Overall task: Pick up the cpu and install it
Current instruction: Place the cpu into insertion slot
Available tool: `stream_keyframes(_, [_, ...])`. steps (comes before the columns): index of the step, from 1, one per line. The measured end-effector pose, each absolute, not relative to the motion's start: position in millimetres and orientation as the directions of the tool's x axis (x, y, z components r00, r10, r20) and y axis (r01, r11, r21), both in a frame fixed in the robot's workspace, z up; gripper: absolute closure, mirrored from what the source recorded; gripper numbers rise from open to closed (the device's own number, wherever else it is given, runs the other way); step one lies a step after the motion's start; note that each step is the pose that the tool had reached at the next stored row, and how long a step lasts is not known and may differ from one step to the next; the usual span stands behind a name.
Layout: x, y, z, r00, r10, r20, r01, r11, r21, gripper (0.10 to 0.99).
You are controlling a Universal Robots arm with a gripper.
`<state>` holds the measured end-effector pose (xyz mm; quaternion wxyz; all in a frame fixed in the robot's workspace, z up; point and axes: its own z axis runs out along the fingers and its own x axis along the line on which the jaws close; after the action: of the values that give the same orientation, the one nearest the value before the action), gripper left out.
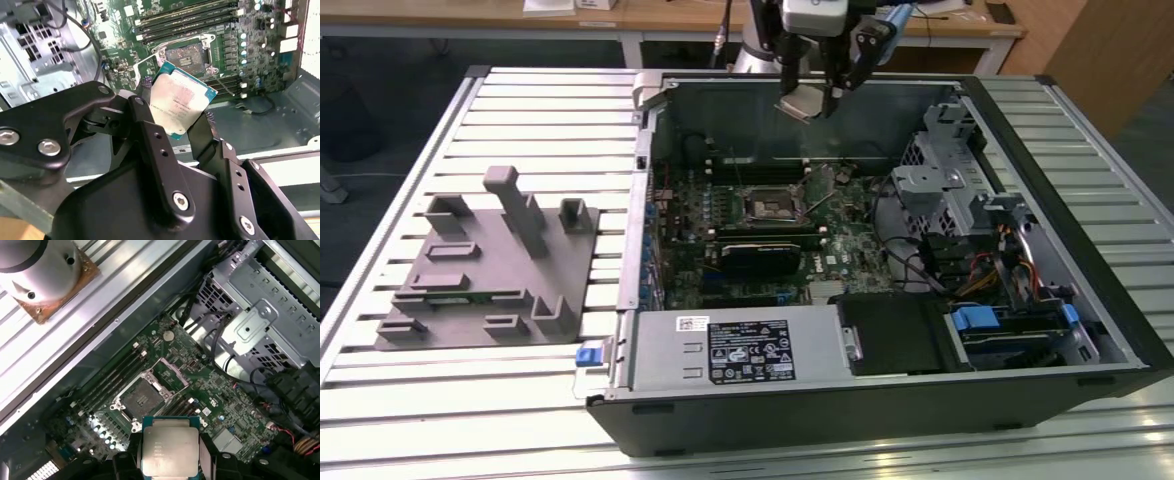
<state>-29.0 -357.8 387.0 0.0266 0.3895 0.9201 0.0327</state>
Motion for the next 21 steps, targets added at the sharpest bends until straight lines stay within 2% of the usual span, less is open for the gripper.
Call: stream_keyframes(21, [-29.0,-357.2,386.0,-0.44,0.898,-0.024,0.894,0.441,0.081,0.541])
